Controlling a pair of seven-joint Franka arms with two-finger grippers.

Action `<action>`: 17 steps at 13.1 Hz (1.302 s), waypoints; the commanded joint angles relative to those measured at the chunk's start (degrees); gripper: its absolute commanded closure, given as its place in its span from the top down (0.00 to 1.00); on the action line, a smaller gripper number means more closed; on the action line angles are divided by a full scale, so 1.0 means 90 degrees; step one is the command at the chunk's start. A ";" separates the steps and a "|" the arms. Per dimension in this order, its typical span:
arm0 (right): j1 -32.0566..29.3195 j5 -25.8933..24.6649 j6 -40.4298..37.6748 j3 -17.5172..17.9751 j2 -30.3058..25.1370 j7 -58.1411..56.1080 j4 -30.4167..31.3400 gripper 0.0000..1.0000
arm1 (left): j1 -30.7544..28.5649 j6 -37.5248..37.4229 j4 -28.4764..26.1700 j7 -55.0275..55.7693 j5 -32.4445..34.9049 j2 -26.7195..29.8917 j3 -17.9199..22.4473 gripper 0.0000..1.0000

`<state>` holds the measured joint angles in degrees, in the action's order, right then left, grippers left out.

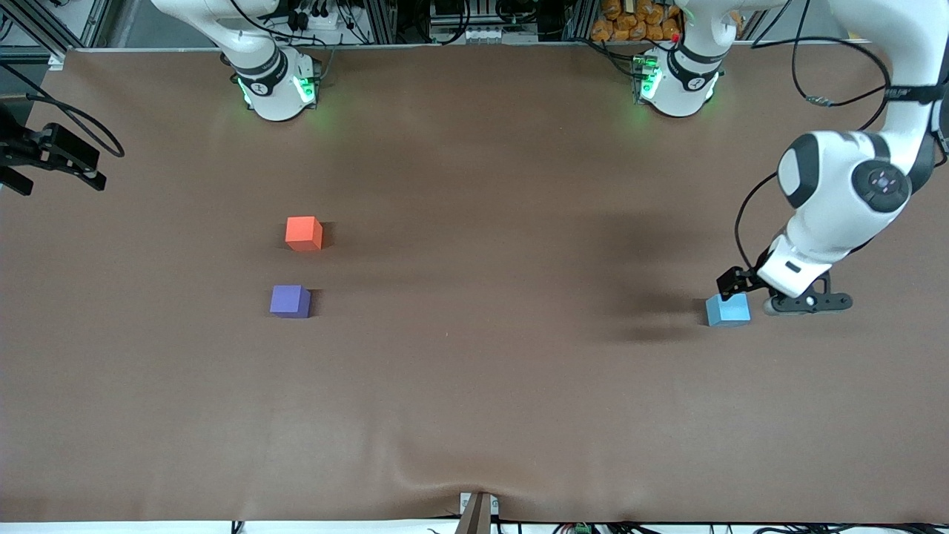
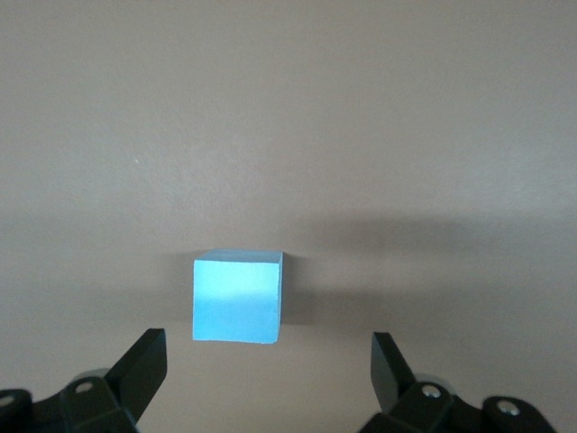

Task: Place blue block between orange and purple blocks
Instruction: 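Move the left gripper down over the light blue block, then close the left gripper on the light blue block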

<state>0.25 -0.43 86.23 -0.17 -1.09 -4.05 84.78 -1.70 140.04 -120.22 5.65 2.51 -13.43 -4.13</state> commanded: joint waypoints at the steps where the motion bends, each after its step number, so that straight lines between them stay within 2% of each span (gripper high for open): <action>1: -0.0135 -0.0060 -0.0098 0.0107 0.0034 0.0069 -0.0133 1.00 | -0.0065 0.0124 -0.0021 -0.0100 0.0131 -0.0264 -0.0020 1.00; 6: -0.0135 -0.0060 -0.0098 0.0107 0.0034 0.0069 -0.0123 1.00 | -0.0338 0.0875 -0.0001 -0.0100 0.0550 -0.0997 -0.0020 1.00; 8: -0.0135 -0.0060 -0.0098 0.0107 0.0043 0.0069 -0.0133 1.00 | -0.0388 0.0925 0.0009 -0.0100 0.0775 -0.1085 -0.0020 1.00; 16: -0.0125 -0.0050 -0.0098 0.0097 0.0043 0.0069 -0.0133 1.00 | -0.0475 0.1208 0.0028 -0.0091 0.0786 -0.1486 -0.0020 1.00; 17: -0.0135 -0.0050 -0.0098 0.0097 0.0043 0.0059 -0.0123 1.00 | -0.0485 0.1208 0.0038 -0.0091 0.0786 -0.1486 -0.0030 0.85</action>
<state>0.25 -0.43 86.20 -0.20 -1.09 -4.04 84.76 -5.33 149.75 -120.26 5.59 8.29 -26.49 -4.03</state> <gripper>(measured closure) 0.000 0.000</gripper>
